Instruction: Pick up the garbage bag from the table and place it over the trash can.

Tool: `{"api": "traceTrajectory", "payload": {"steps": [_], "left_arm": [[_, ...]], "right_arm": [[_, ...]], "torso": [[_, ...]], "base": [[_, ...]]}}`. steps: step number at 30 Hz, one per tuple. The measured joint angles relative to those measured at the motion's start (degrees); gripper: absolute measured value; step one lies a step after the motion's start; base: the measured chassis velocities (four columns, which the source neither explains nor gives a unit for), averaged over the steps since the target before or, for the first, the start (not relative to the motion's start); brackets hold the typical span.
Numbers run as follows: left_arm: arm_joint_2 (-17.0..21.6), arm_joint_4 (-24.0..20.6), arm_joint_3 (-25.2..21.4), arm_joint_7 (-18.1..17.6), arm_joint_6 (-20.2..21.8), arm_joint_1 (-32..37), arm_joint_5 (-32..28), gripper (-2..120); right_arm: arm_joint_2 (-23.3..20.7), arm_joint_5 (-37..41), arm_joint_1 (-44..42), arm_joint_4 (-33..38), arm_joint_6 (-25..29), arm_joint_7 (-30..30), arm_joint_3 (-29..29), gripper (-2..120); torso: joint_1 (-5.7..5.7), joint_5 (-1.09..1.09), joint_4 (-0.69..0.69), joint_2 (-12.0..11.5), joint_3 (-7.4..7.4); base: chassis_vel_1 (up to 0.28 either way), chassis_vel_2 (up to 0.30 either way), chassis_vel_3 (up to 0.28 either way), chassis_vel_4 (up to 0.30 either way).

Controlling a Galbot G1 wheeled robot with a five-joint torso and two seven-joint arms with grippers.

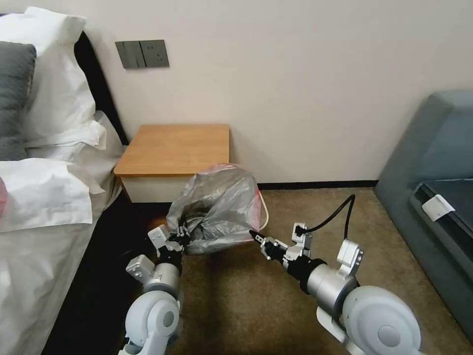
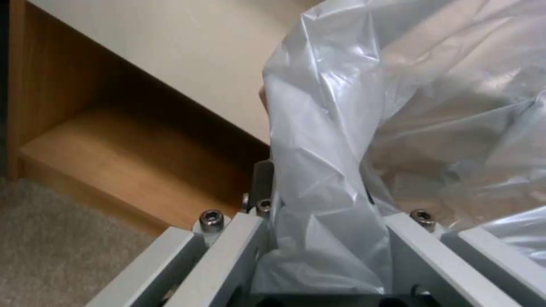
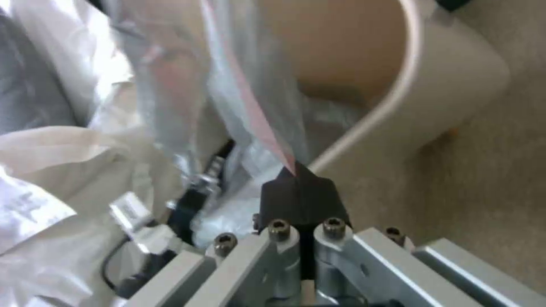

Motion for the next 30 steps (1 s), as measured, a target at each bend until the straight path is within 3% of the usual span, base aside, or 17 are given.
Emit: {"api": "traceTrajectory", "payload": {"steps": [19, 25, 30], "left_arm": [[0.24, -1.69, -0.03, -0.3, 1.01, 0.37, -2.07, 7], [0.16, -1.57, -0.03, -0.55, 1.03, 0.26, -1.87, 7], [0.14, -1.38, -0.09, -0.76, 1.03, 0.1, -1.57, 7]], "right_arm": [[1.77, -4.41, 1.9, -6.44, 0.59, 3.21, 1.25, 0], [1.06, -14.22, -0.02, -5.81, -0.89, 2.78, 1.44, 0], [-0.47, -25.53, -4.97, -2.83, 1.61, -2.68, 4.77, 18]], "torso": [[0.0, 0.0, 0.0, 0.0, 0.0], [0.0, 0.0, 0.0, 0.0, 0.0], [0.0, 0.0, 0.0, 0.0, 0.0]], "base": [[0.0, 0.0, 0.0, 0.0], [0.0, 0.0, 0.0, 0.0], [0.0, 0.0, 0.0, 0.0]]}}
